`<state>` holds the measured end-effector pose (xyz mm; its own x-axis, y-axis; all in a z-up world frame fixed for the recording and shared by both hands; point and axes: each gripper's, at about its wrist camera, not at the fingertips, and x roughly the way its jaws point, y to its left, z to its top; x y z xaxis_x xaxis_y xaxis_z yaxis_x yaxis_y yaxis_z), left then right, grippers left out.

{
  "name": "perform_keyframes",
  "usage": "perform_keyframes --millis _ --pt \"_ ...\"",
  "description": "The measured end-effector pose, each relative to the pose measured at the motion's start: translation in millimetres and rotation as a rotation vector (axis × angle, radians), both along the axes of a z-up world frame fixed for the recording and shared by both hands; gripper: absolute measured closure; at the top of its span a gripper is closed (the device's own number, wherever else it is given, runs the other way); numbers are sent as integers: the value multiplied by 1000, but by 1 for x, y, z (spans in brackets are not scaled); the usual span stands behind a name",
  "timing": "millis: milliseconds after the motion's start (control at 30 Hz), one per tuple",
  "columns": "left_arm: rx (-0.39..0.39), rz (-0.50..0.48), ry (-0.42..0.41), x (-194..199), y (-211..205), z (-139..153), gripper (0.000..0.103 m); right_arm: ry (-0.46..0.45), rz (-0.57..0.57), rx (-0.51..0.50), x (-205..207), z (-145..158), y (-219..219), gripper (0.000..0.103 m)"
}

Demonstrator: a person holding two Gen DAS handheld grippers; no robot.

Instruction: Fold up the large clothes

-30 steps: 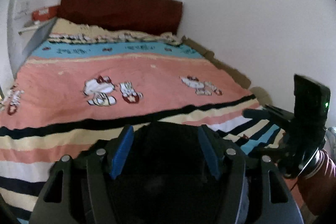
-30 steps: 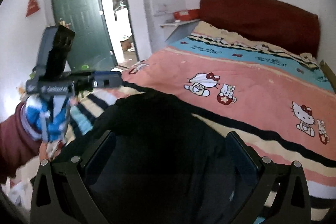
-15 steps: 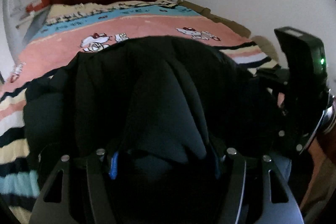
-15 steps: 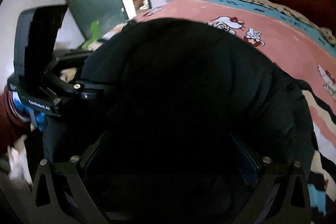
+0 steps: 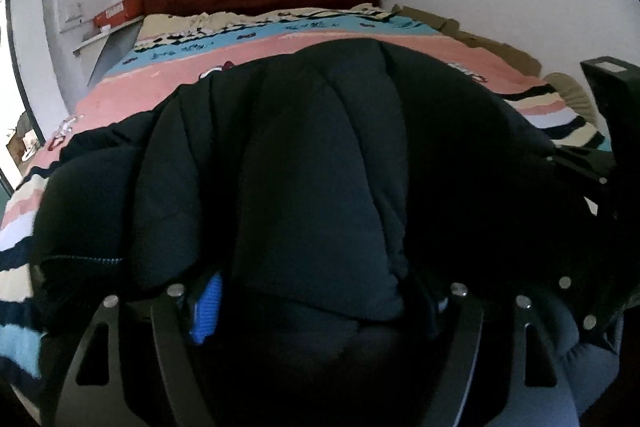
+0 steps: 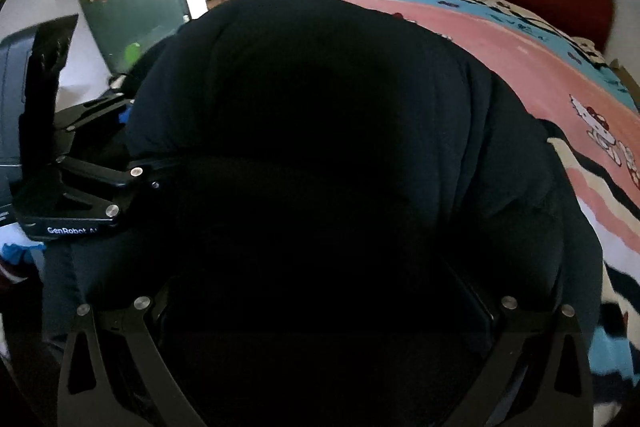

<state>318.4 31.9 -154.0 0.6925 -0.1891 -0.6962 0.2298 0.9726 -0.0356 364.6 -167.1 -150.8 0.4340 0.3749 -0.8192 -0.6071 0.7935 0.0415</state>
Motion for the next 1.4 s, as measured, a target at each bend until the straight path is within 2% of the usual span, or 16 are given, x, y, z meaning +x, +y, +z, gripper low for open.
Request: perform_keyframes --millis 133,267,367,467,567,667,767,867,933,1100,1400 --pt "30 23 7 21 -2 -6 28 -27 -32 -7 21 -12 7 0" --pt "38 17 75 26 -4 -1 27 -29 -44 -46 26 -11 15 0" --pt "32 3 121 15 -2 19 29 21 -42 -42 21 7 11 1" --pt "14 -9 84 -8 3 47 29 -19 -24 26 -8 42 -4 1" --pt "-26 -37 77 -30 1 62 29 -27 8 34 -29 57 -14 1" --pt "50 -44 120 -38 -10 43 29 -2 19 -7 -40 48 -19 1" --pt "62 -29 130 -38 -13 21 27 49 -9 6 -33 28 -21 1" --pt "98 -31 130 -36 -20 8 27 60 -7 -38 -31 12 -15 1" --pt "97 -27 128 -36 -20 2 27 65 -11 -61 -28 0 -10 1" --pt "68 -24 123 -33 -14 -10 26 84 -30 -46 -21 -17 -11 1" --pt "66 -18 115 -30 -15 -18 25 78 -48 -39 -18 -25 -11 1"
